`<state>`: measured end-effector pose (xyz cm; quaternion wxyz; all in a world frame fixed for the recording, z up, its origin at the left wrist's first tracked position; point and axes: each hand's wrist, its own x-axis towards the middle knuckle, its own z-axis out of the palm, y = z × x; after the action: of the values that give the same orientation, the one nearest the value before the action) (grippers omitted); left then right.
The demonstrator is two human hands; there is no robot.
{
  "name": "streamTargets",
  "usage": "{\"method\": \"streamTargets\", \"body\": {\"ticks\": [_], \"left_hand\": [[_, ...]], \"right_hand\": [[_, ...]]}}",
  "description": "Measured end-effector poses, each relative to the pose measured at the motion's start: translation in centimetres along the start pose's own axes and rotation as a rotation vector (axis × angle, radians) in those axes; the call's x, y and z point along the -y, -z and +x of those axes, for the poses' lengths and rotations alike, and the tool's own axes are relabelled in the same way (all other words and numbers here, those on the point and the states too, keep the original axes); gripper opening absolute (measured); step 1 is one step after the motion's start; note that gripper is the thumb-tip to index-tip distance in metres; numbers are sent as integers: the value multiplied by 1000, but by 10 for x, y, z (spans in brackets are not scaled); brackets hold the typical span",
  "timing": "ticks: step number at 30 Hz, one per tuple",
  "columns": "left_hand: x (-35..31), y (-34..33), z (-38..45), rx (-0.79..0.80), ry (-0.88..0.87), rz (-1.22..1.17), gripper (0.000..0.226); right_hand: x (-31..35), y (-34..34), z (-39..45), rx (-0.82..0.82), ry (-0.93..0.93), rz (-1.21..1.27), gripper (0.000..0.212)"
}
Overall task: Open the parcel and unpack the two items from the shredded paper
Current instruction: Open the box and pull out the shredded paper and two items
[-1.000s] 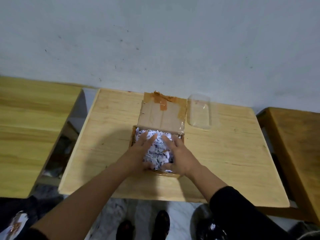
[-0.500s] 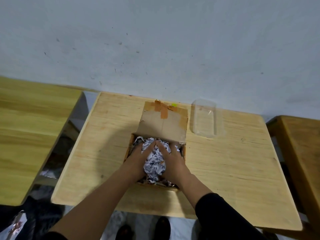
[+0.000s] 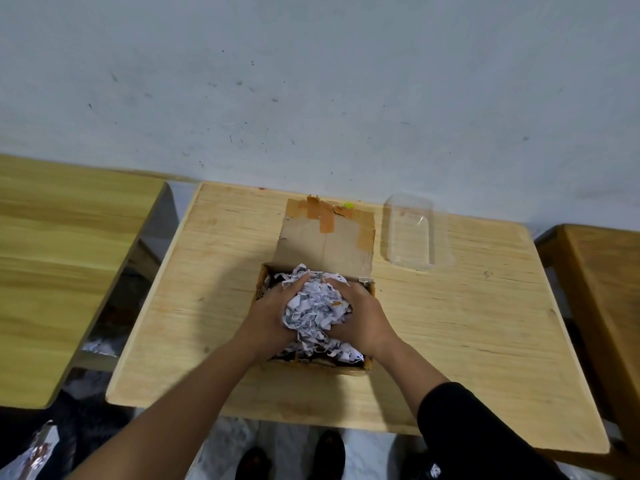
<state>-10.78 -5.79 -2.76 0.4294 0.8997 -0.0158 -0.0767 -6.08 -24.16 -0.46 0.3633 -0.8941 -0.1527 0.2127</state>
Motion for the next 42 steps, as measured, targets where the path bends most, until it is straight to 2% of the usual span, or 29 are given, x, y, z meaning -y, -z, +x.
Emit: {"method": "streamTargets", "body": {"ticks": [6,14,23,28,35,42], "left_hand": [[-11,0,-10,-73,-21,-49,94],[-33,20,-9,-71,-59,-4,91],[-80,59,6,-18,-122,23,96],[-131,62,18,-7,-231,82,102],[-188,-5,37,57,-294,42,98],[-184,-126,46,100,-170,-60,90]], "right_hand": [[7,10,-9,-10,16,46,84],[25,28,-21,-63,19,125,86],[71,75,-48,-223,50,62,85],[75,115,-75,-356,52,41,85],[17,165,-111,-413,-5,-9,85],[-102,170,-118,-246,-84,-17,84]]}}
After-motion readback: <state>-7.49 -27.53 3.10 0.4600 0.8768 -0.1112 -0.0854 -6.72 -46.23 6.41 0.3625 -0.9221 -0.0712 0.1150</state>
